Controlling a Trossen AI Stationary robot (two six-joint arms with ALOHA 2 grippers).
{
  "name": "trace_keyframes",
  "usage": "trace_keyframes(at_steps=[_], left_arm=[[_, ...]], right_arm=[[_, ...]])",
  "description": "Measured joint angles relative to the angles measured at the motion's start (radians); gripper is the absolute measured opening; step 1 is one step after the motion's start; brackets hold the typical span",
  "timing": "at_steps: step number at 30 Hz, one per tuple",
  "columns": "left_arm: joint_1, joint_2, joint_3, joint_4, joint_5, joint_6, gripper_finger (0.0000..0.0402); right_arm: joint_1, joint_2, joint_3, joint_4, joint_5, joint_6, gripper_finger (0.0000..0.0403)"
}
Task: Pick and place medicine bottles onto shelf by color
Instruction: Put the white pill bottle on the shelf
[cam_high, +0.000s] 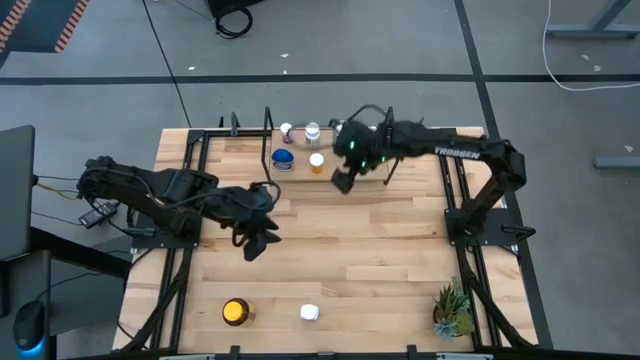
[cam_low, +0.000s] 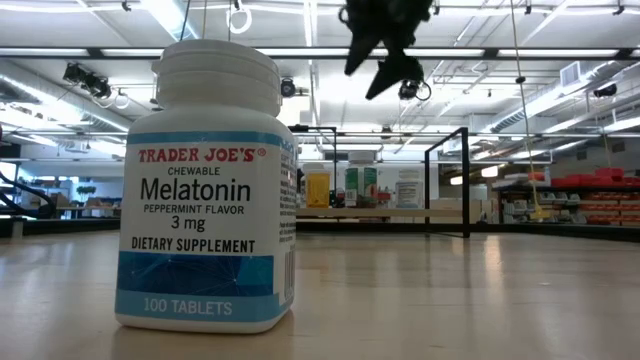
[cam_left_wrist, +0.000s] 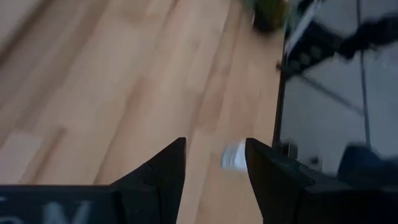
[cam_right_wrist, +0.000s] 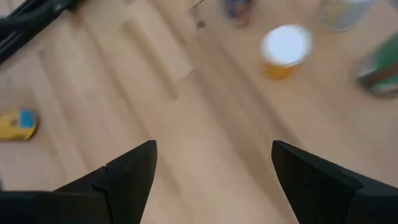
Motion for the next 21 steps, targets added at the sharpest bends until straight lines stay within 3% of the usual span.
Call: trace_keyframes(at_steps=[6, 14, 21], left_arm=[[-0.025, -0.038, 0.000, -0.104, 0.099, 0.070, 0.0172], [-0.085, -0.049, 0.000, -0.116, 0.103, 0.143, 0.0172], [-0.117, -0.049, 0.000, -0.066, 0.059, 0.214, 0.0172]], right_arm=[[0.213, 0.000, 0.000, 0.051, 0.138, 0.110, 0.0324], [0.468, 0.007, 0.001, 0.123, 0.388, 0.323, 0.0324], [0.618, 0.035, 0.001, 0.147, 0.434, 0.440, 0.0324]])
